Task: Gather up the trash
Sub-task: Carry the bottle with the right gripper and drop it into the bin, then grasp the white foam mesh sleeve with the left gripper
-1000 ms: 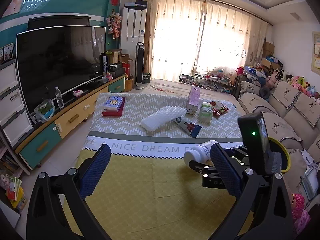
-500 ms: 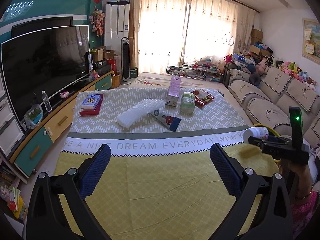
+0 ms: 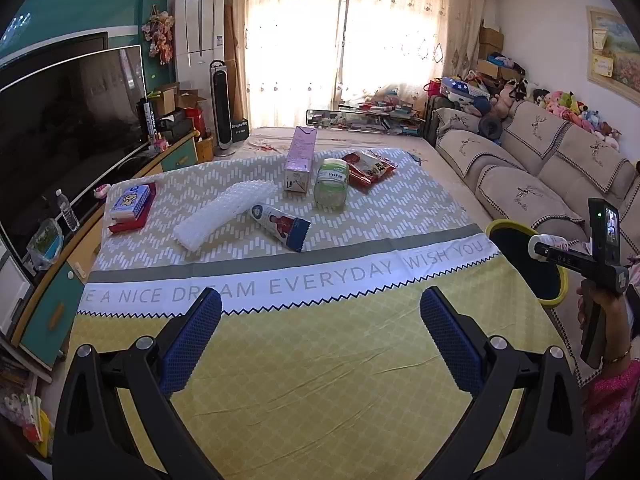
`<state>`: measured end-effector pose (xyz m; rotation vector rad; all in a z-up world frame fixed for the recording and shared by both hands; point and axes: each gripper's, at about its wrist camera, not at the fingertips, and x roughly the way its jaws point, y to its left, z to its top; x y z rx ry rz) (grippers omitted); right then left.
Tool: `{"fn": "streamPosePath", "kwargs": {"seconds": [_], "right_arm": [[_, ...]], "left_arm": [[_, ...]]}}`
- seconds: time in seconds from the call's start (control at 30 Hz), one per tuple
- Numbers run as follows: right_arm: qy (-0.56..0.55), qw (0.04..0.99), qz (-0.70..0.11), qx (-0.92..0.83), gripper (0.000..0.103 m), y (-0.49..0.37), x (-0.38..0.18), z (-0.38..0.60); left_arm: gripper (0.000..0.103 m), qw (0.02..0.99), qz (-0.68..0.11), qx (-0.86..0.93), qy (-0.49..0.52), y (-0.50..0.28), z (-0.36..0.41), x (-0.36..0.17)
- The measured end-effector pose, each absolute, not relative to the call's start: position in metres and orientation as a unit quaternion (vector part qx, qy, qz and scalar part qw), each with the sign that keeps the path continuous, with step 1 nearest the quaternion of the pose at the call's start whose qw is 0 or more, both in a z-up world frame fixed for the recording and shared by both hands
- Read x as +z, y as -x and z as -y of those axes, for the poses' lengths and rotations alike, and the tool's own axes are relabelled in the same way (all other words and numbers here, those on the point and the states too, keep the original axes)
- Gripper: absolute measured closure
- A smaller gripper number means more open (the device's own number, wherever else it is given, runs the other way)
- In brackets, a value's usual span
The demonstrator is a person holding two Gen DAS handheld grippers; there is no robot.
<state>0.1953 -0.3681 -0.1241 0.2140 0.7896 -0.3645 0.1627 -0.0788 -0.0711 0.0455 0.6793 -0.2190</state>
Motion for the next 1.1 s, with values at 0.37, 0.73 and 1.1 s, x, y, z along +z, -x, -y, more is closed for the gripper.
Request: {"fn": "streamPosePath", "kwargs": {"seconds": [0.37, 0.73, 1.1], "right_arm": [[-0.114, 0.904, -0.374, -0.172, 0.014, -0.195, -0.128, 0.364], [-0.123, 0.909, -0.368, -0.149, 0.014, -0.199, -0.123, 0.336], [-0.114, 0.908, -0.375, -0.150, 0.013, -0.199, -0.117, 0.324]], "left_arm": [[0.005, 0.931, -0.341, -0.108, -0.067, -0.206, 0.068, -0.084], [0.005, 0.913, -0.380, -0.102, -0.111, -0.295, 0.029, -0.115], [0.007, 0.898, -0.388, -0.080, -0.193, -0.381, 0.016, -0.148]]}}
